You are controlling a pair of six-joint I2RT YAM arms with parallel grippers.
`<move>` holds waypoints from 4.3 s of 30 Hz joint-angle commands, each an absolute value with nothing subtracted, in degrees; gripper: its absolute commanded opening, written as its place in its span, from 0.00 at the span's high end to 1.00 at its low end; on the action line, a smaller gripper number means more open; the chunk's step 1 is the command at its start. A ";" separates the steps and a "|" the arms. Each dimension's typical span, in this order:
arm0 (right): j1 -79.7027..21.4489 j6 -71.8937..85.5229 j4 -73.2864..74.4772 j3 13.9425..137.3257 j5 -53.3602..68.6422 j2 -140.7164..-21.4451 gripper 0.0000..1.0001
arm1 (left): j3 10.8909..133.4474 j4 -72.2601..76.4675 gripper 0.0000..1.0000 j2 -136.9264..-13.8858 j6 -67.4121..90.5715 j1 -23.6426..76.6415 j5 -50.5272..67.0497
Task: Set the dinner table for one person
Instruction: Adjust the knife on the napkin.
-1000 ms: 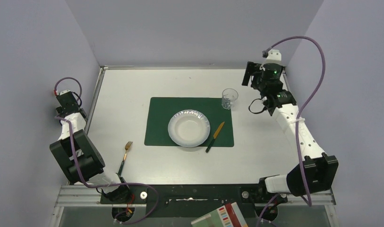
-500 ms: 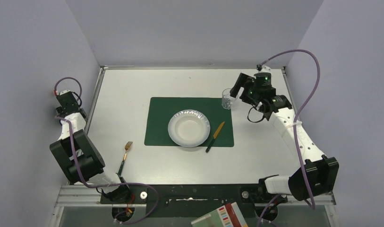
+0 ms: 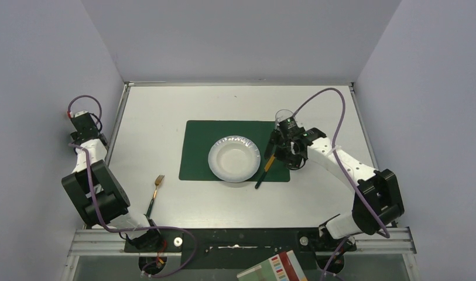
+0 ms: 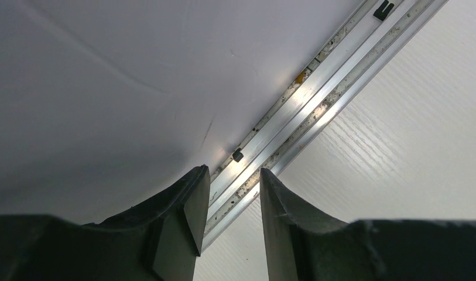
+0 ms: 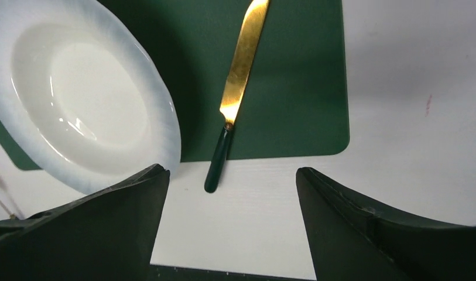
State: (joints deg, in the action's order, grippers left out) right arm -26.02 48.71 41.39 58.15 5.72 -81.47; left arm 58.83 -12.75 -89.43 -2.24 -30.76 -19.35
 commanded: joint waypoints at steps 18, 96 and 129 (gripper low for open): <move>-35.99 53.39 40.46 63.50 -8.38 -98.79 0.38 | 61.27 -11.95 0.64 -82.95 -0.32 -30.41 -18.41; -30.65 30.01 29.74 65.11 -1.47 -99.97 1.00 | 61.35 -12.04 0.63 -83.93 -1.67 -30.17 -19.55; -28.96 29.58 30.66 65.22 0.13 -101.43 1.00 | 61.35 -11.95 0.63 -84.46 -2.11 -30.17 -19.51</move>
State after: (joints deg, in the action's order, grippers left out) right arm -29.21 29.10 31.11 63.88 -0.21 -102.02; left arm 58.89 -13.54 -84.47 -1.78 -30.41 -19.29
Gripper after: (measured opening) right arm 0.115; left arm 0.368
